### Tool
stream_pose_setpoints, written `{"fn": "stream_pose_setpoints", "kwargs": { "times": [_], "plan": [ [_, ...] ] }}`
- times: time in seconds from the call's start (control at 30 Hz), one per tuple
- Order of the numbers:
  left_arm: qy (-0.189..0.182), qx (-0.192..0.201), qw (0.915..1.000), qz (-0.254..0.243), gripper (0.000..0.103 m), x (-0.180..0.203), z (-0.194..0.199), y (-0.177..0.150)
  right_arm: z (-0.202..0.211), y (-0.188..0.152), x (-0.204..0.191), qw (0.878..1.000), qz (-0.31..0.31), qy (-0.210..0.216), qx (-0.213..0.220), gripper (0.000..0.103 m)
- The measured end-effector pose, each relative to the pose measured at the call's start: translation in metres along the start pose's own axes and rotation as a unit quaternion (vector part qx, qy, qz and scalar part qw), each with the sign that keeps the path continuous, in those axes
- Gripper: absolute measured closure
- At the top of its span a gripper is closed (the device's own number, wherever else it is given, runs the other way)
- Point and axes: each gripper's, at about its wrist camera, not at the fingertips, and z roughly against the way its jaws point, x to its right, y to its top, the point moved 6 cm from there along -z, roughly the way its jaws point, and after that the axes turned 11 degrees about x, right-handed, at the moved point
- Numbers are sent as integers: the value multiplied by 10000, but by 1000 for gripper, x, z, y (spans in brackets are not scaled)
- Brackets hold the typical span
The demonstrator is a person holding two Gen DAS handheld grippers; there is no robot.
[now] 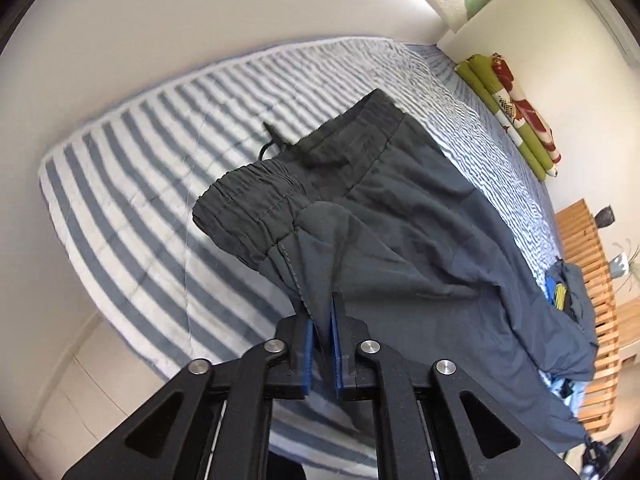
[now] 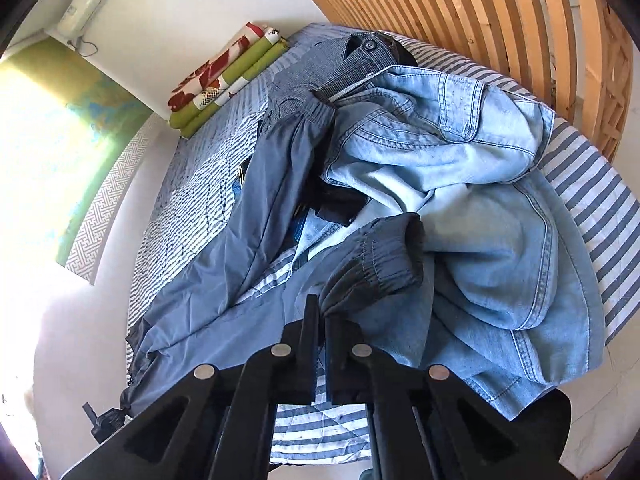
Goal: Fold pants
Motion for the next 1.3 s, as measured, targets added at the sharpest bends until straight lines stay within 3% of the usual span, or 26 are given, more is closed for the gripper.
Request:
{"fn": "stream_pose_setpoints", "kwargs": {
  "times": [0.17, 0.23, 0.27, 0.3, 0.33, 0.4, 0.6, 0.7, 0.8, 1.1, 1.3],
  "plan": [
    [-10, -145, 9983, 558, 70, -32, -13, -7, 9, 0, 15, 9998, -172, -80, 22, 101],
    [-117, -172, 9971, 727, 69, -34, -22, -5, 7, -3, 22, 9997, -187, -165, -24, 101],
    [-105, -124, 9974, 696, 72, -32, -24, -4, 5, -5, 25, 9995, -222, -207, -45, 101],
    [-50, -58, 9983, 578, 95, -27, -26, -4, 3, -6, 27, 9994, -257, -227, -58, 101],
    [31, -36, 9991, 414, 101, -21, -26, -4, 1, -8, 28, 9993, -256, -259, -65, 101],
    [219, 131, 9995, 205, 101, -11, -17, -2, 0, -10, 28, 9992, -183, -334, -78, 101],
    [-37, 439, 9985, 315, 101, -4, 41, 13, 39, 5, 15, 9993, -188, -173, 279, 101],
    [61, 407, 9989, 221, 101, 5, 47, 21, 59, 16, 3, 9980, -35, -125, 624, 101],
    [148, 455, 9988, 106, 101, 20, 43, 37, 54, 30, -8, 9976, -36, -33, 689, 102],
    [357, 357, 9974, -517, 101, 113, -17, 125, 3, 123, -82, 9912, 676, -83, 1136, 102],
    [848, -64, 9926, -865, 101, 168, -122, 163, -88, 194, -118, 9803, 1399, -844, 1112, 102]
  ]
}}
